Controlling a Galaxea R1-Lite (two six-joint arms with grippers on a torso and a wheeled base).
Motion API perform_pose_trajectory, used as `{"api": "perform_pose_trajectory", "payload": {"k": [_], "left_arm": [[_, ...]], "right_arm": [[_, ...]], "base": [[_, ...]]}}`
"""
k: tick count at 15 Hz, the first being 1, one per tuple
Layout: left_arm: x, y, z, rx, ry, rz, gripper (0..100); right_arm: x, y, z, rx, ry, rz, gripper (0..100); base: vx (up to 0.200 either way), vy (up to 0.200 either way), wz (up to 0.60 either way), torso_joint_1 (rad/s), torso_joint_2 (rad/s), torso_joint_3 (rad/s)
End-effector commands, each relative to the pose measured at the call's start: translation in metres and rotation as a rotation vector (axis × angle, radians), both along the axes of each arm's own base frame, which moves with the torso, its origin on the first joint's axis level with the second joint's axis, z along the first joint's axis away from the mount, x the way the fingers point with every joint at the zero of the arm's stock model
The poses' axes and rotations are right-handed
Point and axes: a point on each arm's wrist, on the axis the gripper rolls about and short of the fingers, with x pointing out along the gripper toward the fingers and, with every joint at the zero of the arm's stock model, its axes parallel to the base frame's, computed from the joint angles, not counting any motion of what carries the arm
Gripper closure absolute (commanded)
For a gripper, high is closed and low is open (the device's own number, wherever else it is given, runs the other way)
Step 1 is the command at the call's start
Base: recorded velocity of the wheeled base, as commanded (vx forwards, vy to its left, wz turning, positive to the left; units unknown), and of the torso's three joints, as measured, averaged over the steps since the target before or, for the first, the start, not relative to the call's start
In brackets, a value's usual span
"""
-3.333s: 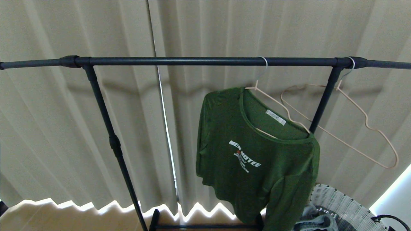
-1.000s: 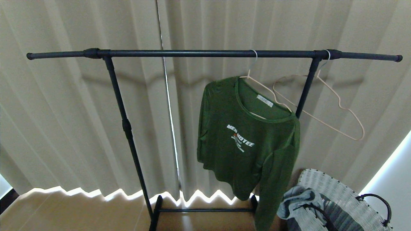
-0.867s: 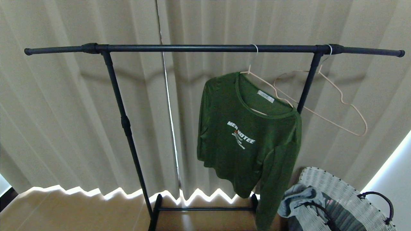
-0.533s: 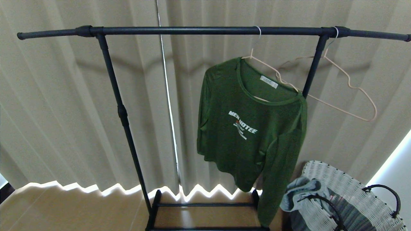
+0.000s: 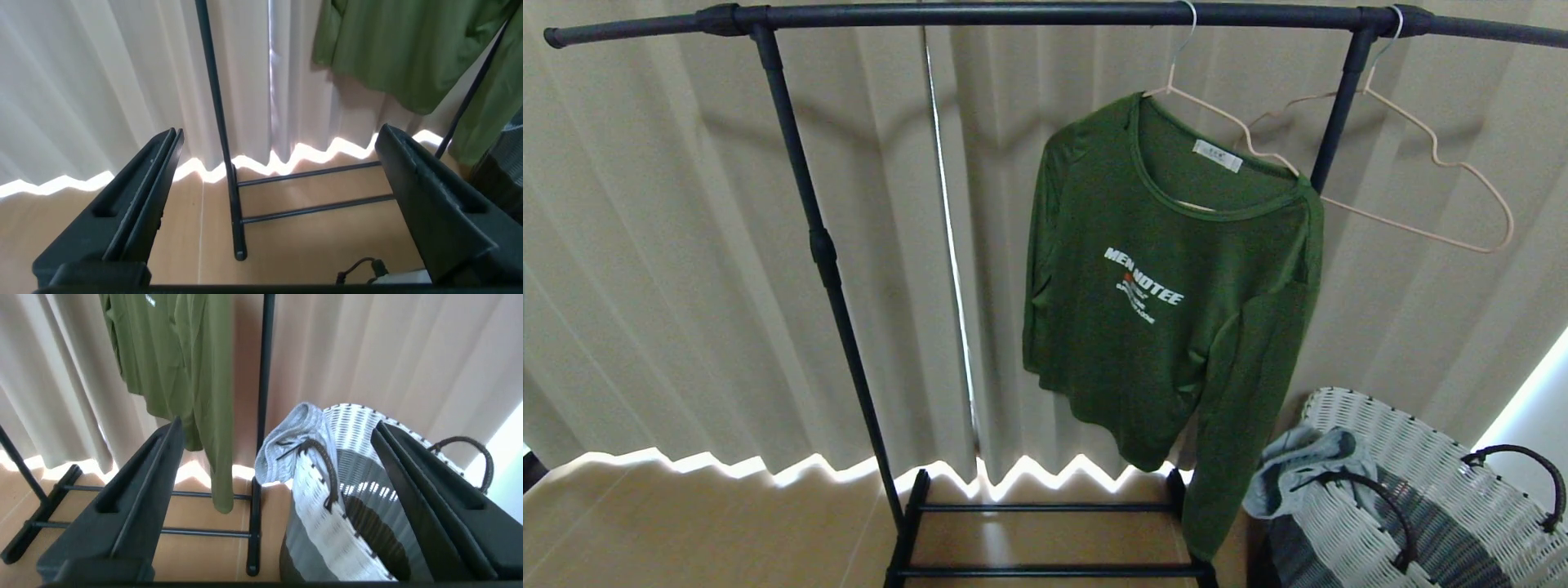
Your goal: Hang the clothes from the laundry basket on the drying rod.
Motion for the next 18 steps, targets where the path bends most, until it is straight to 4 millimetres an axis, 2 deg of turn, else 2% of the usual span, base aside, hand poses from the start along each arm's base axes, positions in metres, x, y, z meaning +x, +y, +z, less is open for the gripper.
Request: {"api": "perform_pose_trajectory", "payload": {"k": [1,15,18], "left_arm": [[0.0002,0.0,0.0001,0.0,0.003,0.001,0],[0.0003,0.0,0.0001,0.002,0.004,0.0,0],[0.0005,0.0011,-0.0003,0.003,0.006,0.051,0]], "right_arm": [[-0.0001,0.0,0.0,0.0,-0.001,0.0,0],[-0.0001,-0.0004,0.0,0.006,-0.001,-0.017,0],[-0.0001,-0.0004,0.0,0.006,-0.001,-0.017,0]], "base": [[0.0,0.0,0.0,-0.012,0.06,0.046],[0.0,0.0,0.0,0.0,0.0,0.0],[0.0,-0.2,0.0,0.001,0.01,-0.001]]}}
